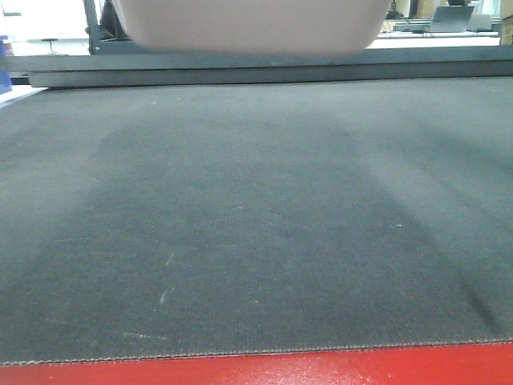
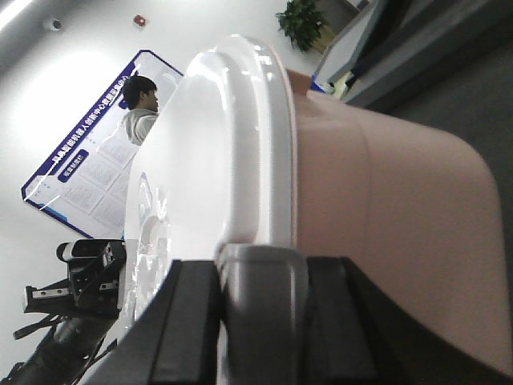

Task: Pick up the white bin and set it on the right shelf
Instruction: 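Lift the pink bin off the table with both grippers, then hold the bin with both grippers while the base backs away from the table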

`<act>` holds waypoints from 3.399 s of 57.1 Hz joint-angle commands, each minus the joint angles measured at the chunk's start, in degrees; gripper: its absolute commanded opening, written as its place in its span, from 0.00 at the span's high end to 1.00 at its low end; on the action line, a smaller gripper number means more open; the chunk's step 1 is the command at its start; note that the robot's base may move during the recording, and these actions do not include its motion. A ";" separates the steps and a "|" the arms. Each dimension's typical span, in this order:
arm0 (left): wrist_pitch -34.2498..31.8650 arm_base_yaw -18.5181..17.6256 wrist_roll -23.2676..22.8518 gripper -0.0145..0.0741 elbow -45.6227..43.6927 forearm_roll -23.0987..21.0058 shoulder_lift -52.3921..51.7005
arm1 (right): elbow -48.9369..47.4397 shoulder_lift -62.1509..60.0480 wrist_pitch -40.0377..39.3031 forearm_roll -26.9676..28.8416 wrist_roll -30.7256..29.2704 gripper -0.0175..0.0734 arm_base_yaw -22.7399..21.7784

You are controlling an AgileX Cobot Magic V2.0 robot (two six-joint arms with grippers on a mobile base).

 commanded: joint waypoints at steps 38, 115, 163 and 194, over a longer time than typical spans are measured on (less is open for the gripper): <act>14.57 -3.64 1.10 0.98 -2.75 -1.00 -13.28 | -2.02 -20.11 12.02 8.17 -0.75 0.73 2.34; 14.04 -3.64 1.10 0.98 -2.75 -1.00 -13.08 | -2.02 -20.11 11.78 8.17 -0.75 0.73 2.34; 14.04 -3.64 1.10 0.98 -2.75 -1.00 -13.08 | -2.02 -20.11 6.26 8.17 -0.75 0.73 2.34; 14.04 -3.64 1.10 0.98 -2.75 -1.00 -13.08 | -2.02 -20.11 -4.98 8.17 -0.75 0.73 2.34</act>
